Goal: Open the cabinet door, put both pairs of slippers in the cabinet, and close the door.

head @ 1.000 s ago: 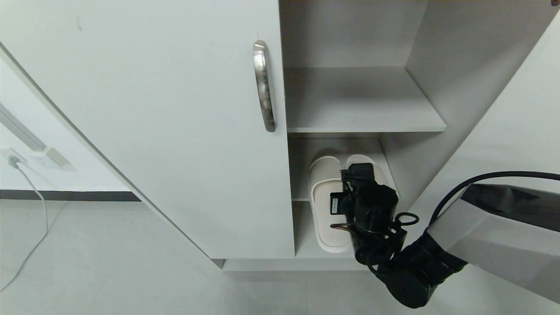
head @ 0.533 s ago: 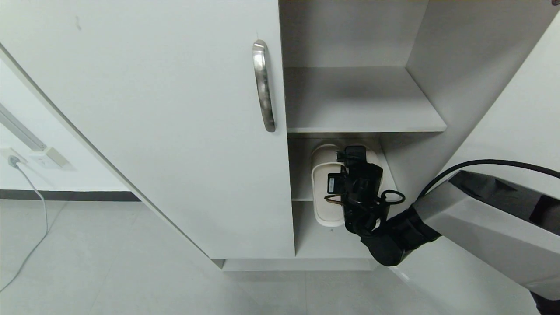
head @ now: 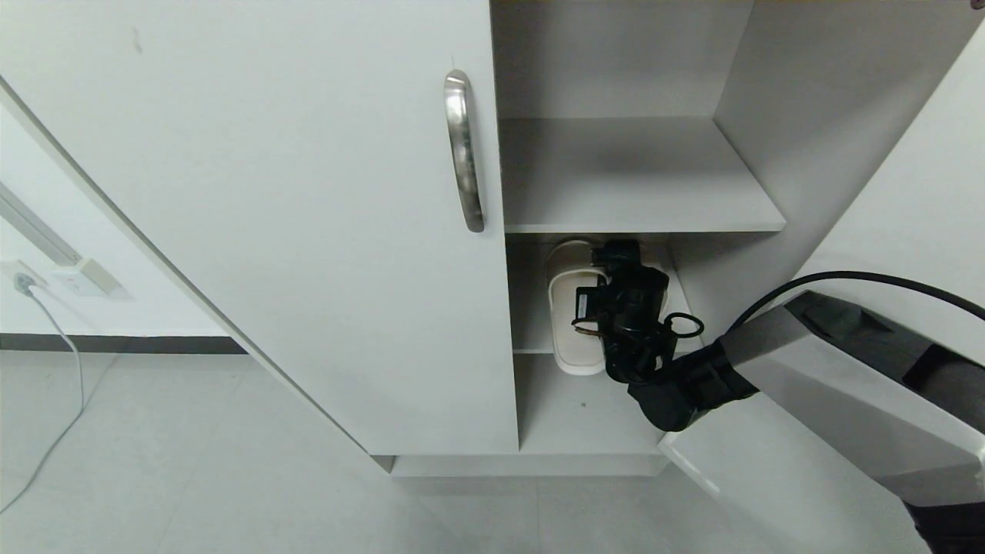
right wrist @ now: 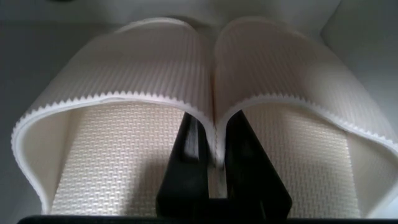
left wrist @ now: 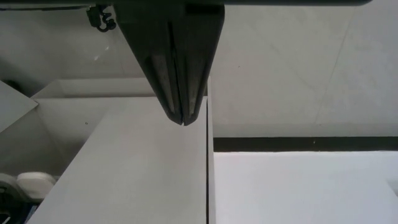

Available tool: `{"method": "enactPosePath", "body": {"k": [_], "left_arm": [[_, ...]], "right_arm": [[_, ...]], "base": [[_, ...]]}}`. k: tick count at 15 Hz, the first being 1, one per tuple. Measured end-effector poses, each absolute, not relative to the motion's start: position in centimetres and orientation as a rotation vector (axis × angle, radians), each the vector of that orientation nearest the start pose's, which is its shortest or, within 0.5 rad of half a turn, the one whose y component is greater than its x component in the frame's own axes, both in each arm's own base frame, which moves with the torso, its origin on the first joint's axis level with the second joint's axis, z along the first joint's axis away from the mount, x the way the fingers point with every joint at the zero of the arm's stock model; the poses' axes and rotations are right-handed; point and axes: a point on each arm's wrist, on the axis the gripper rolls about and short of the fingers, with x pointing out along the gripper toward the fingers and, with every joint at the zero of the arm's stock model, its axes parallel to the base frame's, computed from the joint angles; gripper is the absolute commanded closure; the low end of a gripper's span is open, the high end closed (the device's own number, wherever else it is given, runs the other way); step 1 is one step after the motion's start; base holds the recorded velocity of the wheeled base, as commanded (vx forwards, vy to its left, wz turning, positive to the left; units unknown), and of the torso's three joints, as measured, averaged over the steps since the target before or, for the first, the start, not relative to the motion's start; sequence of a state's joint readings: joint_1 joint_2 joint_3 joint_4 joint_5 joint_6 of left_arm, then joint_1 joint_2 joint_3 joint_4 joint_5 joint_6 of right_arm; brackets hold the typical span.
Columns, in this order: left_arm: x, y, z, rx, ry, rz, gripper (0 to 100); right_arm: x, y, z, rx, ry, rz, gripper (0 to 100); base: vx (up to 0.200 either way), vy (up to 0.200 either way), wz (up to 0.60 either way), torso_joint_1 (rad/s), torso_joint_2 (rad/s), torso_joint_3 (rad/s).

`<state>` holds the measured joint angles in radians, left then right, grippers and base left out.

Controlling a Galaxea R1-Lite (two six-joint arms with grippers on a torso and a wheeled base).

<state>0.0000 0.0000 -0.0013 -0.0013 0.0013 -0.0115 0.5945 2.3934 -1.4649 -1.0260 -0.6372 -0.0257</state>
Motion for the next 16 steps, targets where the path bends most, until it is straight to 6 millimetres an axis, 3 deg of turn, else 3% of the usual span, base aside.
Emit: {"method": "enactPosePath", "body": {"k": [6, 7, 12, 16], "left_arm": [[-2.3, 0.0, 7.6, -0.011, -0.003, 0.001, 100], [-2.3, 0.0, 7.6, -0.011, -0.003, 0.002, 100], [-2.3, 0.0, 7.6, -0.011, -0.003, 0.001, 100], [-2.3, 0.0, 7.6, -0.011, -0.003, 0.001, 100]], "right_arm": [[42.0, 25.6, 11.9, 0.031, -0.081, -0.064, 100], [42.1, 25.6, 11.7, 0.03, -0.079, -0.064, 0], [42.2, 25.7, 11.1, 0.023, -0.07, -0.066, 0], [40.3, 25.7, 10.9, 0.004, -0.04, -0.048, 0]], "base": [[0.0, 0.0, 0.0, 0.0, 0.0, 0.0], [0.0, 0.0, 0.0, 0.0, 0.0, 0.0], [0.0, 0.0, 0.0, 0.0, 0.0, 0.0], [0.0, 0.0, 0.0, 0.0, 0.0, 0.0]]}}
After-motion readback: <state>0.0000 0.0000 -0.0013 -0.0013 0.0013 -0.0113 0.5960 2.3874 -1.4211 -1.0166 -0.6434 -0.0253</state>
